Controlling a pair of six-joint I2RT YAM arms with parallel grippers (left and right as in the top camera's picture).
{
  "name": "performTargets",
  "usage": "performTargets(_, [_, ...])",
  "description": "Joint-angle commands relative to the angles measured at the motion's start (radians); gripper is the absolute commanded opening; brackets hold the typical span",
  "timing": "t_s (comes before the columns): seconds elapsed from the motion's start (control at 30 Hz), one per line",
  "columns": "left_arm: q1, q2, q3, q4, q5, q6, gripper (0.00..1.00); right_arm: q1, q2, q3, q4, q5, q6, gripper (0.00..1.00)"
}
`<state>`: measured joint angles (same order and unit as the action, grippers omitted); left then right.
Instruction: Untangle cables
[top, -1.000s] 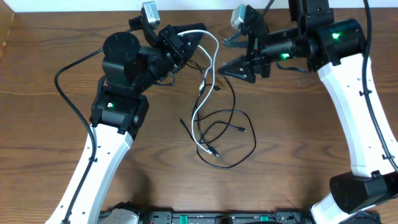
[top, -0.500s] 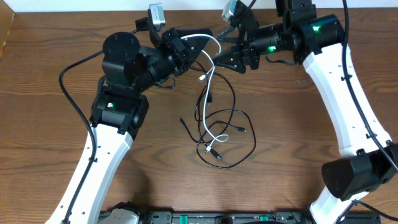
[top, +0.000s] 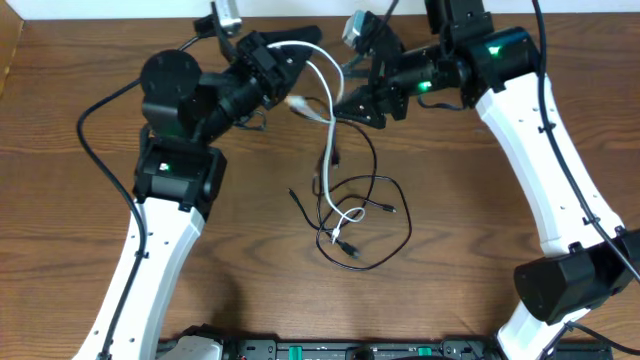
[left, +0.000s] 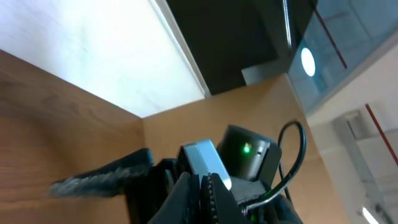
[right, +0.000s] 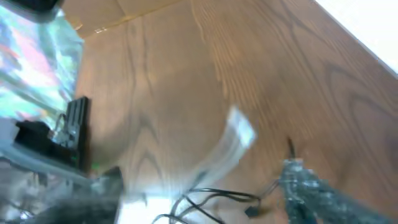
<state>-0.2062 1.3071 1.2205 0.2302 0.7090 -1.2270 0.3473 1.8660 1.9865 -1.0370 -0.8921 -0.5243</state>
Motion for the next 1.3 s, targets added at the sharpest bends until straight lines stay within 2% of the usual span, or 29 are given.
performTargets(0.0, [0.014, -0.007, 0.008, -0.001, 0.011, -0.005, 0.08, -0.041, 0.004, 0.008, -0.024, -0.014, -0.06, 0.86])
performTargets(0.33, [0.008, -0.007, 0.008, 0.0, 0.002, -0.028, 0.07, -0.053, 0.005, 0.008, -0.045, -0.308, -0.275, 0.87])
performTargets(0.57, [0.008, -0.007, 0.008, -0.001, 0.01, -0.039, 0.07, 0.011, 0.006, 0.008, -0.008, -0.334, -0.274, 0.85])
performTargets(0.8, [0.008, -0.007, 0.008, -0.005, 0.014, -0.039, 0.08, -0.009, 0.006, 0.008, -0.001, -0.308, -0.24, 0.83])
performTargets(1.0, [0.001, -0.007, 0.008, -0.005, 0.021, -0.039, 0.07, -0.015, 0.009, 0.008, 0.046, -0.4, -0.24, 0.84])
performTargets(1.27, [-0.01, -0.007, 0.008, -0.005, 0.009, -0.036, 0.08, 0.021, 0.031, 0.008, 0.098, -0.443, -0.176, 0.76])
